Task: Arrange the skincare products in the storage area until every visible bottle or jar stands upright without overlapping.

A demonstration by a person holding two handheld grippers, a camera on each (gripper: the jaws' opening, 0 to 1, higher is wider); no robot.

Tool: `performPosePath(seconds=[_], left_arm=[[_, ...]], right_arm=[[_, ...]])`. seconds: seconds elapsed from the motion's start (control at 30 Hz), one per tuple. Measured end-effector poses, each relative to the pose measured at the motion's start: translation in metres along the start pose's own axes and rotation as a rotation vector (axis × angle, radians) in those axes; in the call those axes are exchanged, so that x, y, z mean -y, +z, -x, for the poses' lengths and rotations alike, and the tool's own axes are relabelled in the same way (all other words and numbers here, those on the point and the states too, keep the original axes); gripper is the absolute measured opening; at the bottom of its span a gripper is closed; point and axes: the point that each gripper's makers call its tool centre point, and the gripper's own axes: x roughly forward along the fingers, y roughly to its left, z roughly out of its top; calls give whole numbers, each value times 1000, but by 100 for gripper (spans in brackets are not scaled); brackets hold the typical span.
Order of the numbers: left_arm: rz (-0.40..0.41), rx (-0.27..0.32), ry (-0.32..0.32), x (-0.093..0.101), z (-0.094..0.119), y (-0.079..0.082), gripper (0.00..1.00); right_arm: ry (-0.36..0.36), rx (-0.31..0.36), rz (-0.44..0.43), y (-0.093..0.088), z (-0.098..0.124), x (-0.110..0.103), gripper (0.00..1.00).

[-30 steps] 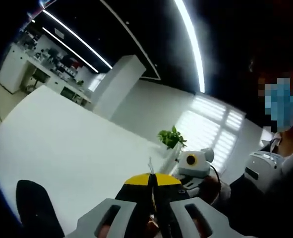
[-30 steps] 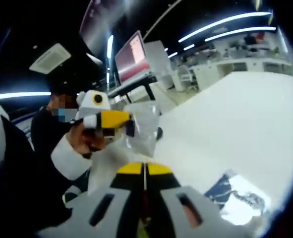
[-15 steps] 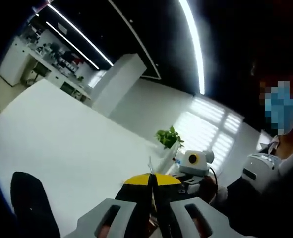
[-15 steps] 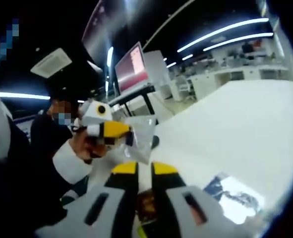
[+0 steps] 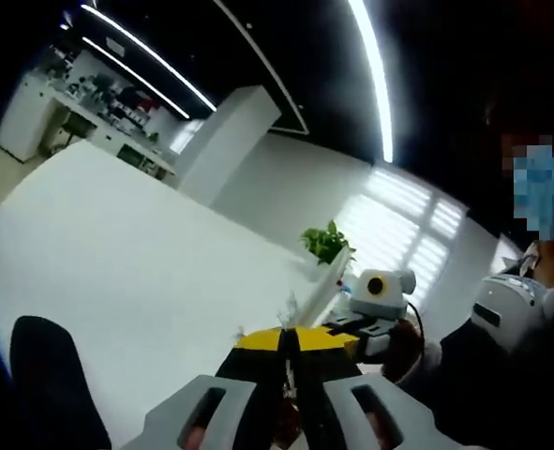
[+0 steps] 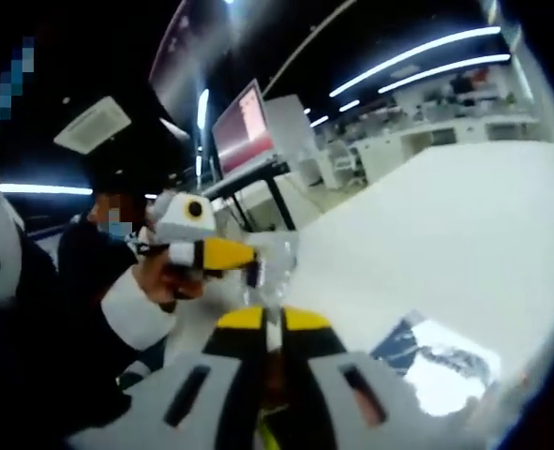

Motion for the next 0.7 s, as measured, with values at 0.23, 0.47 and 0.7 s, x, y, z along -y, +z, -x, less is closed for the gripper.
performPosePath(seconds=[0.23,0.47,0.7], left_arm=[[21,-32,60,-17,-11,-6,6],[-12,-84,96,-23,-22,-9,7],[-41,-145,148,-33,-28,-19,7]], right_arm=[[-36,17,-51,-2,6,10,1],[-81,-27,-20,-10,9,20,0],[-150,-103,33,-24,7,31,0]])
